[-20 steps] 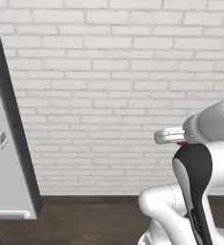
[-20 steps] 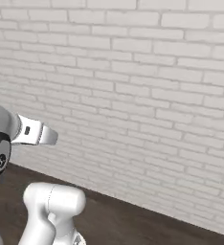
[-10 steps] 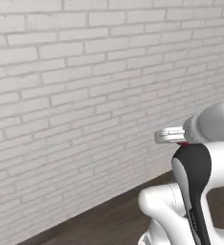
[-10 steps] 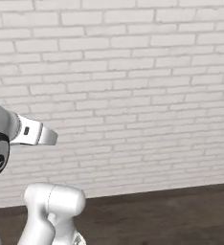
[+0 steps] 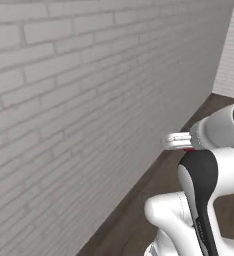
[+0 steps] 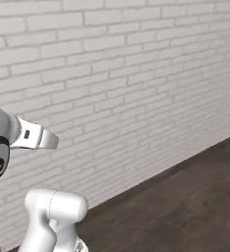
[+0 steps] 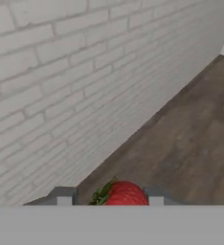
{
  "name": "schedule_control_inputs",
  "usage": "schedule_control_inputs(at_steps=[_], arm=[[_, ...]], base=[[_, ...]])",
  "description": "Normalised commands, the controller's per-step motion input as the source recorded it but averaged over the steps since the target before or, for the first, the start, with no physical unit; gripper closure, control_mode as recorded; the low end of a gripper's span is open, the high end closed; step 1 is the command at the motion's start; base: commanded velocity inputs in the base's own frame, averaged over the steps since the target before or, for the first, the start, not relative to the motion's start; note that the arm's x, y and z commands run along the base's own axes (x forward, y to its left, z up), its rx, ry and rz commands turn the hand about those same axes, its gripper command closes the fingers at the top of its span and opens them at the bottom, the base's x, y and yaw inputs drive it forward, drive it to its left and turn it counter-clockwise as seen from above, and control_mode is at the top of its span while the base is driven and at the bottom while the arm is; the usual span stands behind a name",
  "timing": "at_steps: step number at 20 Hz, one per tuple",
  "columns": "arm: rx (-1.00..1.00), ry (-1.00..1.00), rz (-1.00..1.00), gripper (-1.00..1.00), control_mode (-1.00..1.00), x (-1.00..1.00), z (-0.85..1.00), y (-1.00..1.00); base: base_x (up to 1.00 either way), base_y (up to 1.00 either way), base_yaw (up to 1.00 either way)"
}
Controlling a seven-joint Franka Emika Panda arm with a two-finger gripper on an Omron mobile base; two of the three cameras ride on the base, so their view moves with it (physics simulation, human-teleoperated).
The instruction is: Take the strawberry from the fridge and place it on top of the pancake, located on the dining counter.
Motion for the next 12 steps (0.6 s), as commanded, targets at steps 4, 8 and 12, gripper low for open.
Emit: schedule_control_inputs(at_steps=[4,8,12], arm=[[0.0,0.0,0.0,1.0,1.0,0.0,0.0,0.0],[0.0,0.0,0.0,1.0,1.0,0.0,0.0,0.0],[0.0,0.0,0.0,1.0,1.0,0.0,0.0,0.0]], base=[[0.33,0.0,-0.83],[0.24,0.0,-0.86],[0.31,0.0,-0.86]])
